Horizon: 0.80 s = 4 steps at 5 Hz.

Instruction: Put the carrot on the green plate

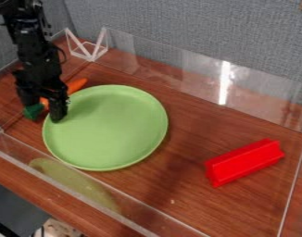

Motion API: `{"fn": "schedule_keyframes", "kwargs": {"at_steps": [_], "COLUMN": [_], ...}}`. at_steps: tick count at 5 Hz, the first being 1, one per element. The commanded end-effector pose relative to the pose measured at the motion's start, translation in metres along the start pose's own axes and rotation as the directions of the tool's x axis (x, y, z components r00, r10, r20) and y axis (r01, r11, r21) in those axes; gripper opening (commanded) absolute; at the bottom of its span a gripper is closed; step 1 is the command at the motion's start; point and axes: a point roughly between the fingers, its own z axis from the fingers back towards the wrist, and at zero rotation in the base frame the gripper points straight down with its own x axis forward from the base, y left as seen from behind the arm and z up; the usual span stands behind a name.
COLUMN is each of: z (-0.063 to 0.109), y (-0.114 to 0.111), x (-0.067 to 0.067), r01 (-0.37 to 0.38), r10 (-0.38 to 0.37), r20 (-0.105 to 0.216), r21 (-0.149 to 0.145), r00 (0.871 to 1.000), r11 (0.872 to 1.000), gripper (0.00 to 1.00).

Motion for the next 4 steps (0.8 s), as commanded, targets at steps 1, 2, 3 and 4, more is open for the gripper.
{"fn": "schedule_keyframes", "kwargs": {"at_steps": [1,2,3,4], "z": [0.0039,0.0049,0.0057,0.0061], "y": [0.0068,0.009,0.0095,0.0058], "x": [-0.0067,-0.0028,0.0012,0.0017], "r01": [-0.102,-0.118,-0.134,-0.151], "r10": [0.102,0.118,0.134,0.151], "r20": [-0.003,-0.012,-0.019,-0.016], "r21": [-0.009,-0.018,-0.027,-0.023], "r00": [0.995,0.993,0.991,0.988], "r11": [0.995,0.993,0.991,0.988], "gripper": [1.0,1.0,1.0,0.0]}}
